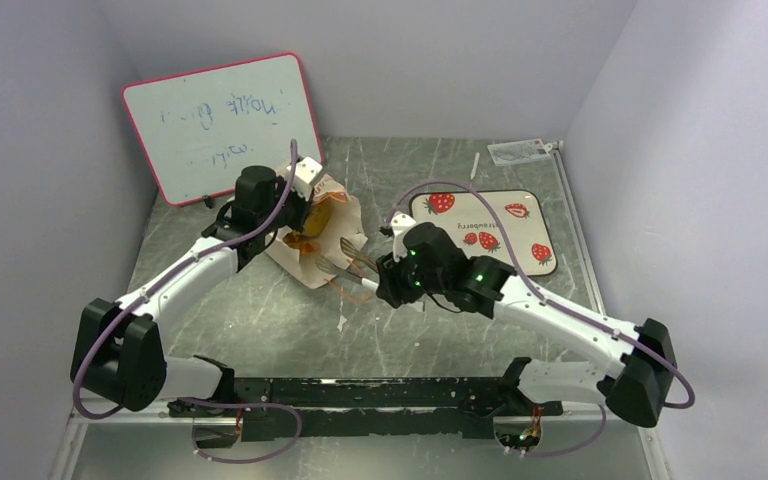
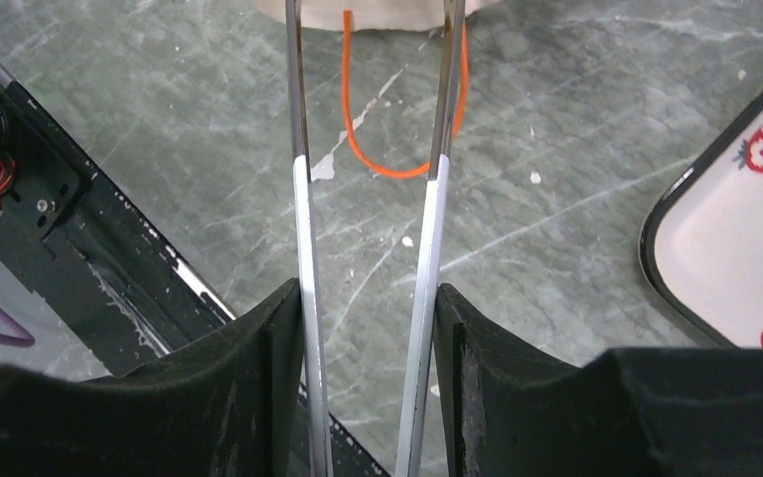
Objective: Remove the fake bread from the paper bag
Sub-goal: Take out the fake bread from the paper bag.
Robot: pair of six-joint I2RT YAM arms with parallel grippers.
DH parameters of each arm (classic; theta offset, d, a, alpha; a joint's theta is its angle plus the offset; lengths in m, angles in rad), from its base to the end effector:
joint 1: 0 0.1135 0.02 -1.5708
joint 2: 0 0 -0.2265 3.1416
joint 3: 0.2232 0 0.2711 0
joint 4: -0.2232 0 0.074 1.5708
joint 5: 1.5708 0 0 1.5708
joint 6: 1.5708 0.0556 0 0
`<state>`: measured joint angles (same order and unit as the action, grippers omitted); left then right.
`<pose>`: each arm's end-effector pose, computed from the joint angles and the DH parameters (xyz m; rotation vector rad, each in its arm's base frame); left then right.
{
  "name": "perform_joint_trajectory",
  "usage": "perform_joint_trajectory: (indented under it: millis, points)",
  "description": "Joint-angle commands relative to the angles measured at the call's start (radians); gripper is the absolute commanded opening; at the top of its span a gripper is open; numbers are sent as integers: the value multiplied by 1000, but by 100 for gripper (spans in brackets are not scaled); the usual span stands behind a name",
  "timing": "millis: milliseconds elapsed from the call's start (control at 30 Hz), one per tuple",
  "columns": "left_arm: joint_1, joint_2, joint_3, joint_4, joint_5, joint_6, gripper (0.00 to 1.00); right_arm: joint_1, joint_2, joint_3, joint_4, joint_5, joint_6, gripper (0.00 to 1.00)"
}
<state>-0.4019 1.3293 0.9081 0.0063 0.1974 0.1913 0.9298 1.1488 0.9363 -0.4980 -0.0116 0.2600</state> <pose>0.3172 -0.1467 0.2283 0.7039 1.8638 -0.3321 0.1768 0.2381 0.2385 -0.7826 2.2296 0.6189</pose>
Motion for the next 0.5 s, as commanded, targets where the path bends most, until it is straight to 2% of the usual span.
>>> perform_joint_trajectory:
  millis: [0,467]
  points:
    - [2,-34,50,-6,62,9,7,8,44,20,111,-23,-41,24]
    - [3,-59,24,-12,94,5,7,29,197,121,177,24,-61,26]
